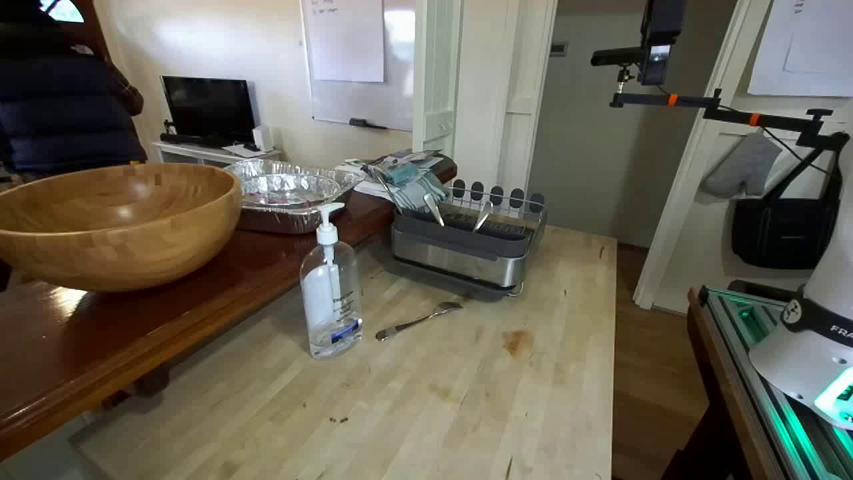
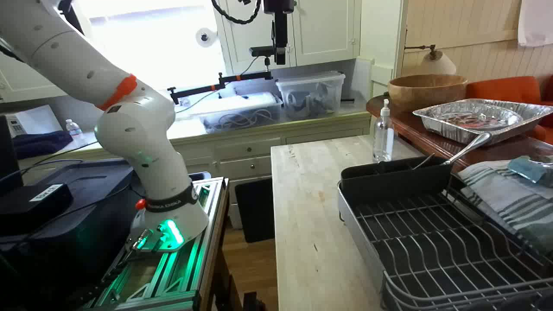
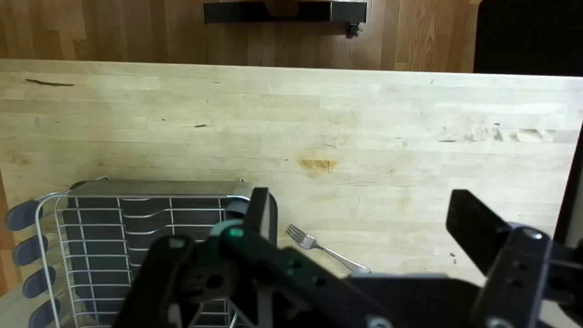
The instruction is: Move the spoon to the countertop
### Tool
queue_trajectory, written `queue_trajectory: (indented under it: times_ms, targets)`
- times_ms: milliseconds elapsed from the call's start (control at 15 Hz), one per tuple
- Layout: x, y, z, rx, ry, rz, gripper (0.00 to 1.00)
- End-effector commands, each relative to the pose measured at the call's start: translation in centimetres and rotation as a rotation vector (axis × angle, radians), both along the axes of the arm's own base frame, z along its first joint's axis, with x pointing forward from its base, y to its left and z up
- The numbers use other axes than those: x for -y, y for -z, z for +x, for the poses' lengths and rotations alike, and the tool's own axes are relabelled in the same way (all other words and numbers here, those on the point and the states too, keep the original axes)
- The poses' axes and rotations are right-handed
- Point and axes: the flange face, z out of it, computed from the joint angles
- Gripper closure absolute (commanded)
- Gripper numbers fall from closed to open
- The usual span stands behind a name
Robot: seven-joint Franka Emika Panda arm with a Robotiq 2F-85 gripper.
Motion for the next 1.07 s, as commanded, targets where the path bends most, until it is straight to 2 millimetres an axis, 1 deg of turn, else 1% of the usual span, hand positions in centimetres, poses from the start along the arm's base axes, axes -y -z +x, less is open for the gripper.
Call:
queue_trajectory:
  times_ms: [0, 800, 1000]
  targets:
    - [0.0, 0.0, 0.0, -0.001, 0.0, 0.0, 0.0]
    - [0.0, 0.0, 0.0, 0.0, 0.0, 0.0, 0.0]
    - [2.0, 0.0, 1.5, 0.065, 0.042, -0.016, 0.0]
